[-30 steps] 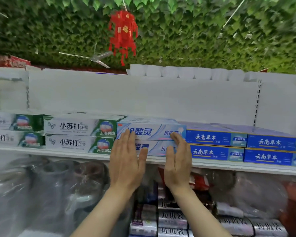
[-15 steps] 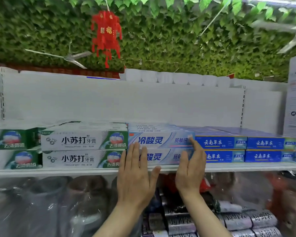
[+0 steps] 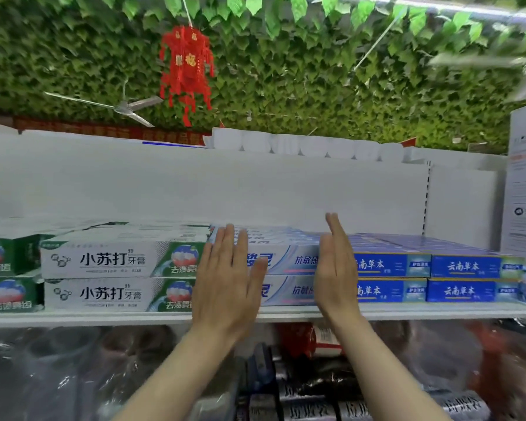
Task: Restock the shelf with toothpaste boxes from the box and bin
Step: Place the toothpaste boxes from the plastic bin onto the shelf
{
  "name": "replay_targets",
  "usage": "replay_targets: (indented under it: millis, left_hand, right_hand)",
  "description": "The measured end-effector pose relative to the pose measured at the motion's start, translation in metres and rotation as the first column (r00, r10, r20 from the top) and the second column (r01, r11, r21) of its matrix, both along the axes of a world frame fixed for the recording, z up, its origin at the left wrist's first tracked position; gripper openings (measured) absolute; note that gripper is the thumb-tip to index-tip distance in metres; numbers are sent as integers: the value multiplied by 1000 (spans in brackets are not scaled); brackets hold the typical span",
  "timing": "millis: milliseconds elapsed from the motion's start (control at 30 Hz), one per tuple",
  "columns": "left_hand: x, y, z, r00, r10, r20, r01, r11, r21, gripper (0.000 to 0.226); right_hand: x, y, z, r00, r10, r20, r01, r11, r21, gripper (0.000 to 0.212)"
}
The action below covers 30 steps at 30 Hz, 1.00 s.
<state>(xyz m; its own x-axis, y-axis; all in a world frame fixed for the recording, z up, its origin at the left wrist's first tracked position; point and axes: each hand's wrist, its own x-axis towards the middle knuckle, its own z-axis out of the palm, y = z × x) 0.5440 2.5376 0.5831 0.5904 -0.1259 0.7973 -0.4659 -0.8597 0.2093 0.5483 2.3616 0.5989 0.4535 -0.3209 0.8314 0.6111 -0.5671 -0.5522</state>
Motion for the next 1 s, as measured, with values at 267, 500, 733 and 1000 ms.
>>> replay_targets:
  millis: [267, 500, 733, 1000]
  left_hand:
    - [55, -16, 101, 857, 54, -512, 77, 970, 232, 78]
    - [110, -33, 122, 620, 138, -772, 97, 963, 250, 94]
    - [140, -41, 115, 575, 164, -802, 89, 961, 260, 89]
    - [156, -43, 113, 587, 167, -792, 81, 962, 262, 87]
  right_hand:
    - [36, -32, 82, 838, 176, -516, -206, 979, 0, 74]
    - [86, -40, 104, 578, 127, -806, -290, 955, -58, 83]
    - [113, -38, 100, 487, -54, -872, -259, 944, -204, 83]
    - [124, -34, 102, 462, -80, -884, -281, 932, -231, 85]
